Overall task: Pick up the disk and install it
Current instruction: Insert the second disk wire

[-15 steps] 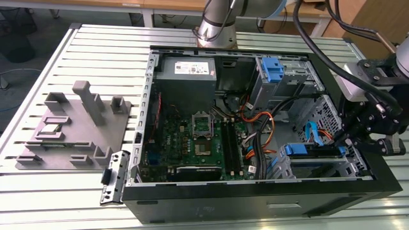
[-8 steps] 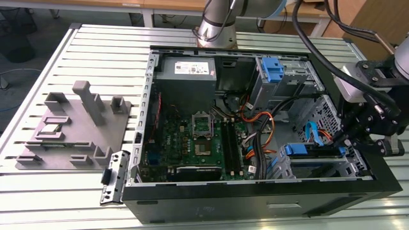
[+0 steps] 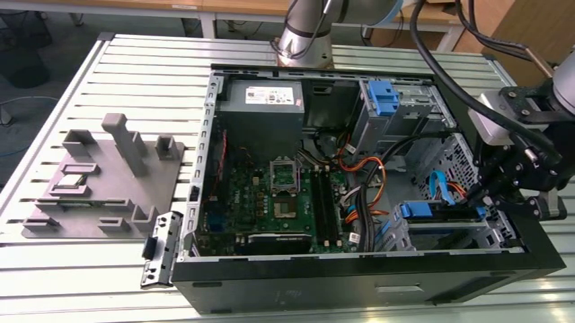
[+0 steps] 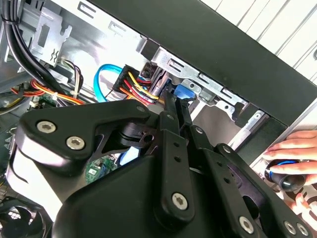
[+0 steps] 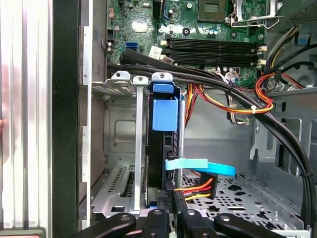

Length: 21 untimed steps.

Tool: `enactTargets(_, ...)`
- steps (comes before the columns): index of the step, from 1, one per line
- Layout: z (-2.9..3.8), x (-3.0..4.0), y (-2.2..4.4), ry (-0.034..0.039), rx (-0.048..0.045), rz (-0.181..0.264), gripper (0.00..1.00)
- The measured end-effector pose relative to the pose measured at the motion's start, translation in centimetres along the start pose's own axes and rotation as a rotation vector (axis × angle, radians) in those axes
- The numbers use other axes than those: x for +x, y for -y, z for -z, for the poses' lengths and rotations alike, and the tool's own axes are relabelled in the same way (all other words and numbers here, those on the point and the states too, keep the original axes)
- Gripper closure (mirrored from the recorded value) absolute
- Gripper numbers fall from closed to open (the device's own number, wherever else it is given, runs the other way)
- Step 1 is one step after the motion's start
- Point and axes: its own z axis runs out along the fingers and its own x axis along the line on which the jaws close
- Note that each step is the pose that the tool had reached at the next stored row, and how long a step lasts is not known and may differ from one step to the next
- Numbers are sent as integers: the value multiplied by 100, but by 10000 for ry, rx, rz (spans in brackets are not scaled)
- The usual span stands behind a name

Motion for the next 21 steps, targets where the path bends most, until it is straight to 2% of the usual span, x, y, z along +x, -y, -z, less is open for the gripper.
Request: enactTargets(21, -37, 3, -46, -2, -5, 0, 84)
